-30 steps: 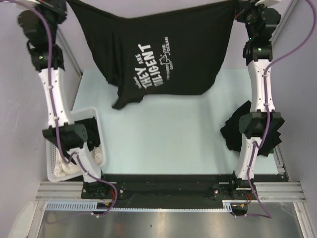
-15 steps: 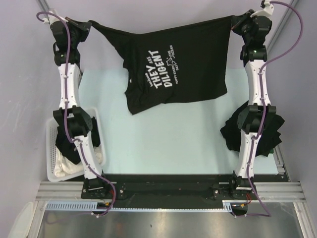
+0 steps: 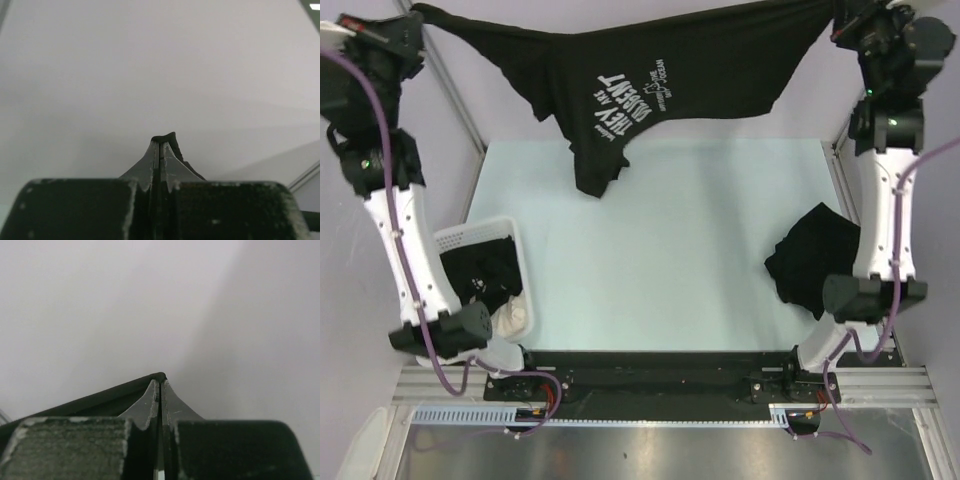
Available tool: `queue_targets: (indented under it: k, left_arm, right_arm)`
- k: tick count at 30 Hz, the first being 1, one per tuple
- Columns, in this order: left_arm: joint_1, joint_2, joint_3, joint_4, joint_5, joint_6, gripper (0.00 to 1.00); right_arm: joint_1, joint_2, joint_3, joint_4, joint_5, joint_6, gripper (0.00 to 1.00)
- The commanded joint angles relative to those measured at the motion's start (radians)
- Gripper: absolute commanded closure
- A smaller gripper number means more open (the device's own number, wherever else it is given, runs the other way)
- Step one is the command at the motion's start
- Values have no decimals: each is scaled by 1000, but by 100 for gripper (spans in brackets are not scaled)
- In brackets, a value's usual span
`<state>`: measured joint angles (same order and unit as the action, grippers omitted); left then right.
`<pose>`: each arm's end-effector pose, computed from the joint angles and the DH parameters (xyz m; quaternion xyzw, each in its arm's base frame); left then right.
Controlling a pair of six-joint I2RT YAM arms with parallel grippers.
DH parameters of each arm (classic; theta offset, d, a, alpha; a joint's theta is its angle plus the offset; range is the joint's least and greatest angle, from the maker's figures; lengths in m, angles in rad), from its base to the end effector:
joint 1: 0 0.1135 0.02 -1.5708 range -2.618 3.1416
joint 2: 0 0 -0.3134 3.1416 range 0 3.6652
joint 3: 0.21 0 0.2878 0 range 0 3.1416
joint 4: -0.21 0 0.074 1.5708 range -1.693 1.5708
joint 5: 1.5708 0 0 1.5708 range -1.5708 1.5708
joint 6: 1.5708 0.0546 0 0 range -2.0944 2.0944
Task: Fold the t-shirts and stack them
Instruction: Flatten the tshirt out
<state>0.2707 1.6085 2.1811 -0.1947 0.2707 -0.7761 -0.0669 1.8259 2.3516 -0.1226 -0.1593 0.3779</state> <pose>0.3446 0.0805 0.6763 -0.1815 0.5379 -0.2783 0.7748 0.4297 -0.0201 0.6601 0.0565 0.5506 0.1721 0.8149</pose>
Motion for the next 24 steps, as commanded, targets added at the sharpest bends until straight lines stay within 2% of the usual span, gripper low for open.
queue_targets:
  k: [1, 4, 5, 6, 7, 8, 9, 10, 13, 14, 18, 21, 24]
  left_arm:
    - [51, -113, -157, -21, -11, 53, 100]
    - [51, -270, -402, -49, -27, 49, 100]
    - [21, -371, -560, -75, -63, 47, 100]
    - [-10, -416, -640, -96, -94, 72, 100]
    - [-51, -458, -712, -145, -138, 98, 100]
    - [-162, -532, -836, -181, -245, 165, 100]
    - [-218, -565, -892, -211, -269, 191, 100]
    - [-311, -609, -997, -259, -301, 213, 100]
    - [-344, -810, -1151, -395, -347, 216, 100]
    - [-344, -908, -1164, -441, -391, 222, 100]
    - [-344, -1015, -1092, -670, -473, 316, 100]
    - [-343, -1007, -1022, -810, -501, 357, 100]
    - [-343, -995, -994, -920, -429, 341, 100]
  right_arm:
    - [-14, -169, -155, -118, 43, -89, 100]
    - [-14, -287, -340, -287, 82, -88, 100]
    - [-14, -318, -397, -345, 96, -80, 100]
    - [-14, -385, -537, -368, 102, -57, 100]
    - [-13, -416, -607, -385, 112, -47, 100]
    - [-10, -450, -680, -426, 142, -36, 100]
    - [1, -483, -763, -461, 158, -27, 100]
    - [10, -491, -787, -503, 159, -30, 100]
    - [19, -487, -801, -760, 191, -24, 100]
    - [18, -487, -801, -806, 184, -17, 100]
    - [6, -502, -802, -966, 170, 13, 100]
    - [3, -496, -801, -1040, 107, 44, 100]
    - [-1, -467, -801, -1146, 18, 67, 100]
